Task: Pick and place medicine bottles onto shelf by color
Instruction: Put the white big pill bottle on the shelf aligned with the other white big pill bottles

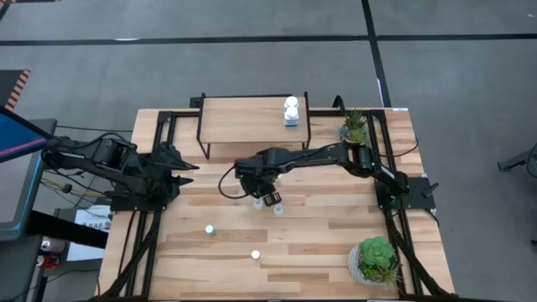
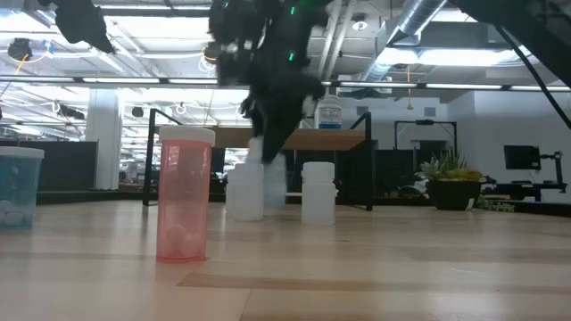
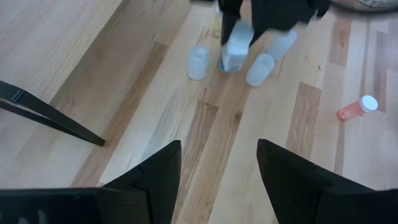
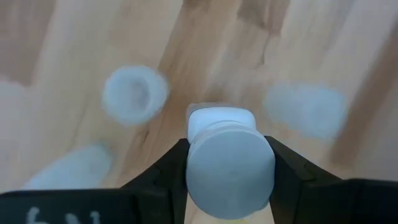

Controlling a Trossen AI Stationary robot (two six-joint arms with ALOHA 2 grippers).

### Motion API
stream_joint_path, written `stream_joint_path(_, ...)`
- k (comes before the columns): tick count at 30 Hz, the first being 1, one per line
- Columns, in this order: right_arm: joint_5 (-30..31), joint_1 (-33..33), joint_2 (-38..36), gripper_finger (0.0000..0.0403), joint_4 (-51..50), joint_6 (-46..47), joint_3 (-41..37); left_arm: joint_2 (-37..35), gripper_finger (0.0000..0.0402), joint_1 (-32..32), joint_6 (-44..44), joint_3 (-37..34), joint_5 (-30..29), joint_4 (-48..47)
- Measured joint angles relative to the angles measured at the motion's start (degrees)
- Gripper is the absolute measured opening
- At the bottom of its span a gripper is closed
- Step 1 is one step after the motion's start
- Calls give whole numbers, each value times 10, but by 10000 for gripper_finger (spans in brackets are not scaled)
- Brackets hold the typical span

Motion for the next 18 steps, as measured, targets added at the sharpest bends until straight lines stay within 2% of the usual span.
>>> stream_joint_path(9, -2, -19, -30, 164, -144, 72, 148, 0, 196, 0, 0, 0, 0, 0)
stream_joint_path(18, 2, -83, -104, 164, -189, 129, 134, 0, 196, 0, 0, 0, 0, 0)
